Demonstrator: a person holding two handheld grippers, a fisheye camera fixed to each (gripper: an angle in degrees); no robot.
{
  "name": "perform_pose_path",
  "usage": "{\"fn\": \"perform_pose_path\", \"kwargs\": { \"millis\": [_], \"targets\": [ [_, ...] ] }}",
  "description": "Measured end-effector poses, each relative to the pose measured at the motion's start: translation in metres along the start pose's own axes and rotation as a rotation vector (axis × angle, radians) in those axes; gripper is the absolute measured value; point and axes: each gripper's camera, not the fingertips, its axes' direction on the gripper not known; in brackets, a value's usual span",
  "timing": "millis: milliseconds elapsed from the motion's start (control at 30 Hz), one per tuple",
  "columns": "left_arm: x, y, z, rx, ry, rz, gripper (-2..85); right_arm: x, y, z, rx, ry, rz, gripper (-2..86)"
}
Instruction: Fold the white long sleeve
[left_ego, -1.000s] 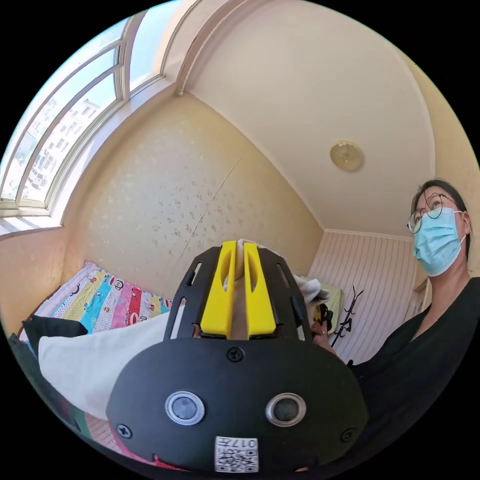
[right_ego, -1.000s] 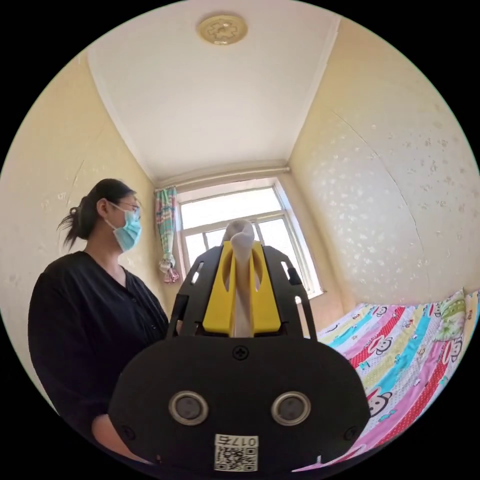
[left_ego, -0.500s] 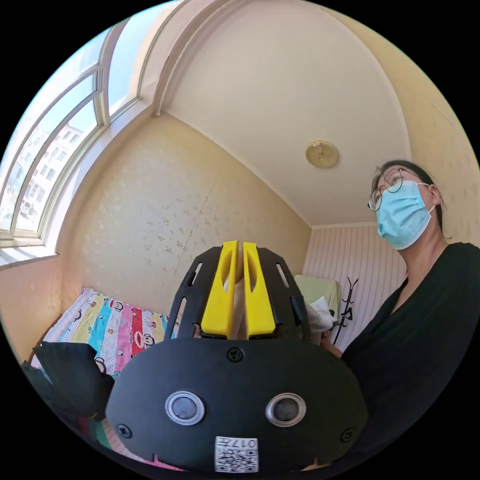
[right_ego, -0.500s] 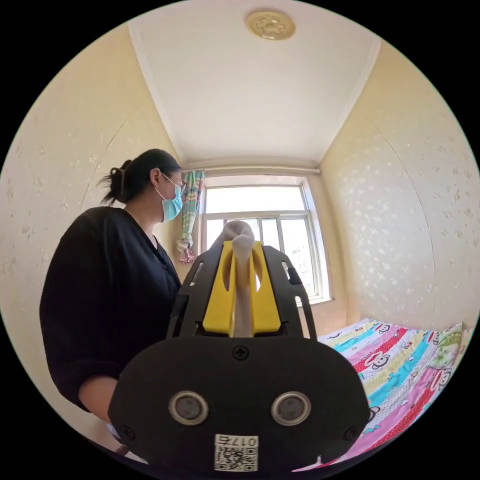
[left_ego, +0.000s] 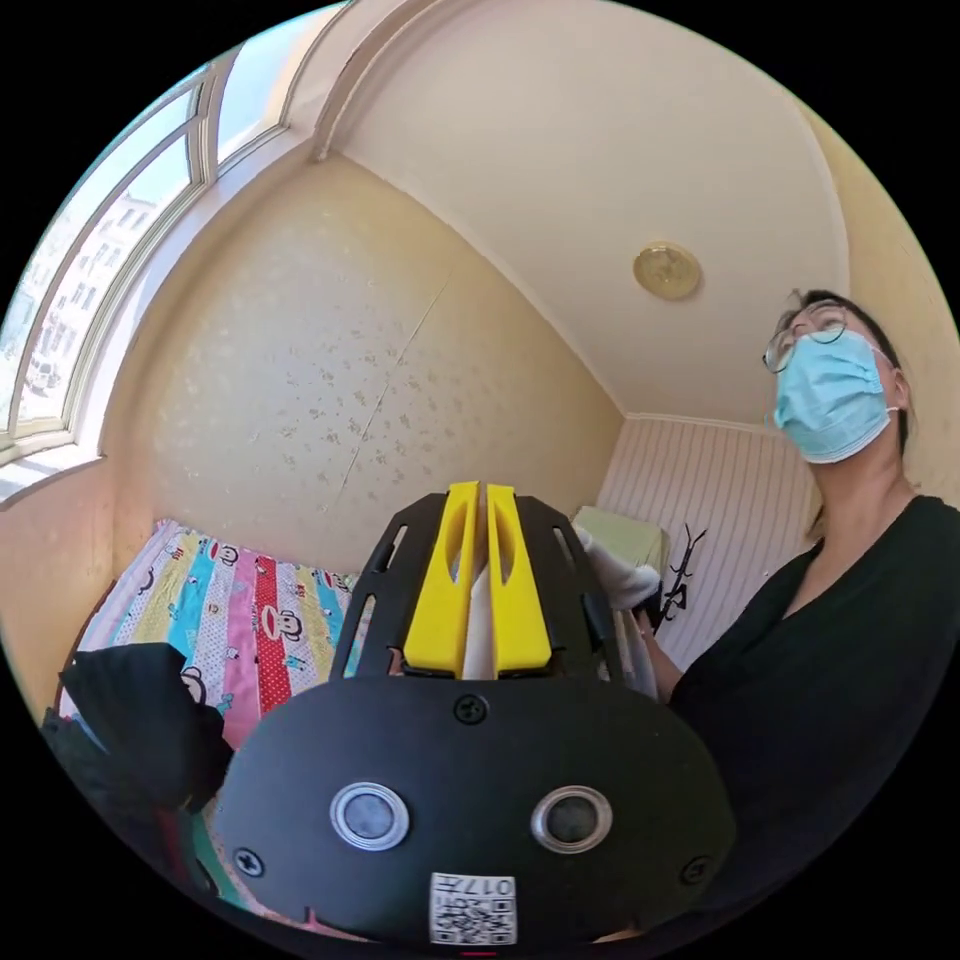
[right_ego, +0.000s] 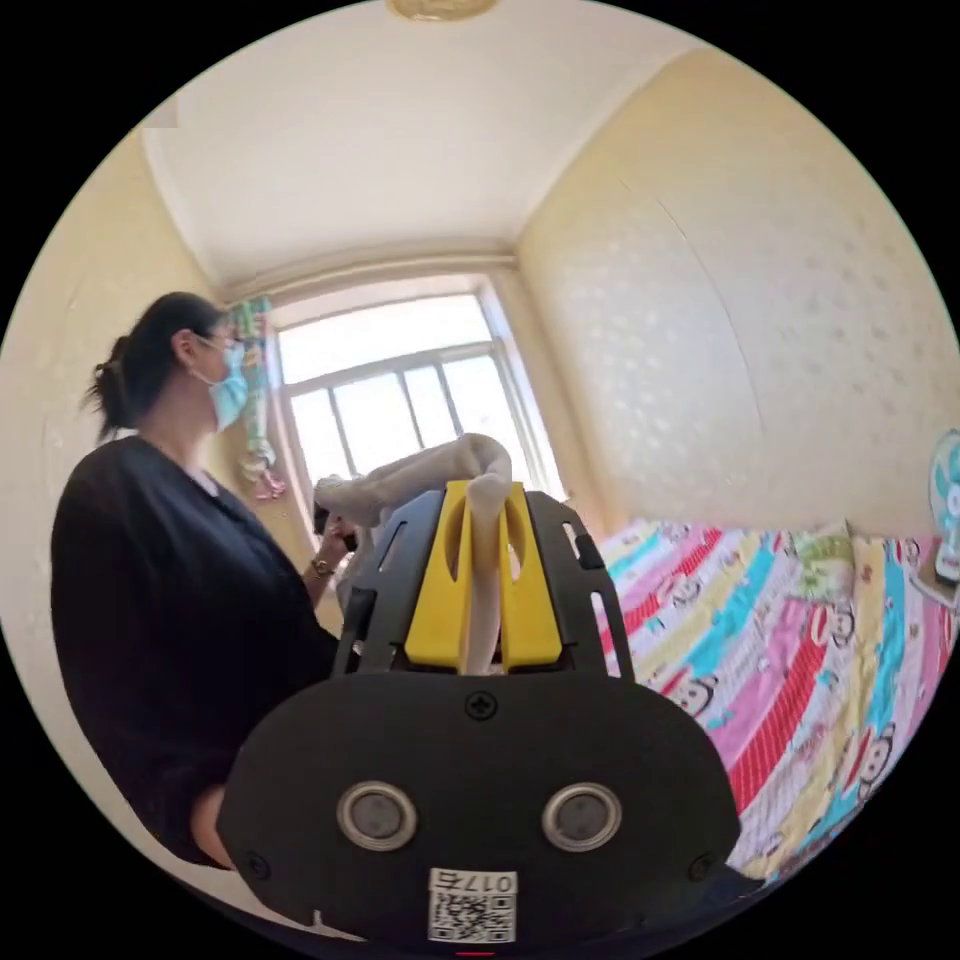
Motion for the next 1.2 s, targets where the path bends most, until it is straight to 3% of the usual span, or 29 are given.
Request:
{"fn": "perform_pose_path", "kwargs": {
  "millis": [67,133,167,200,267,367,533,667,867,967,1067,1133,1200],
  "targets": [
    [-0.051,-0.008,0.055,-0.121,-0.070,-0.090,0.3,0.087,0.004,0.054,-0.194,0.151,0.228,5.2],
    [-0.144,-0.001,0.133,-0.305,-0.194,-0.337,1.5,0.164,0.023,0.097,-0.371,0.342,0.468,5.8],
    [-0.167,0.004,0.146,-0.345,-0.240,-0.421,2.3,0.202,0.040,0.117,-0.448,0.483,0.570,6.0],
    [-0.203,0.014,0.158,-0.387,-0.279,-0.573,4.1,0.217,0.050,0.124,-0.486,0.531,0.611,6.0],
    [-0.225,0.022,0.157,-0.349,-0.259,-0.643,6.2,0.250,0.094,0.138,-0.566,0.551,0.799,5.9],
    [-0.228,0.045,0.142,-0.393,-0.375,-0.648,6.6,0.240,0.160,0.142,-0.569,0.463,0.886,4.5],
    [-0.252,0.137,0.128,-0.781,-0.449,-0.822,9.7,0.202,0.311,0.115,-0.734,0.406,1.224,3.3],
    [-0.266,0.172,0.120,-0.901,-0.473,-0.915,11.7,0.146,0.377,0.052,-0.544,0.375,1.496,3.3],
    [-0.288,0.189,0.167,-1.106,-0.507,-0.863,13.7,0.114,0.354,-0.008,-0.511,0.542,1.561,3.2],
    [-0.300,0.231,0.199,-1.429,-0.592,-0.812,14.0,0.106,0.325,-0.012,-0.529,0.591,1.515,3.2],
    [-0.292,0.218,0.215,-1.451,-0.632,-0.691,11.9,0.098,0.309,-0.007,-0.571,0.600,1.501,3.3],
    [-0.289,0.199,0.231,-1.531,-0.472,-0.644,3.7,0.091,0.305,-0.005,-0.591,0.602,1.489,3.3],
    [-0.289,0.169,0.225,-1.482,-0.468,-0.607,3.0,0.083,0.305,-0.006,-0.612,0.604,1.493,3.5]
  ]
}}
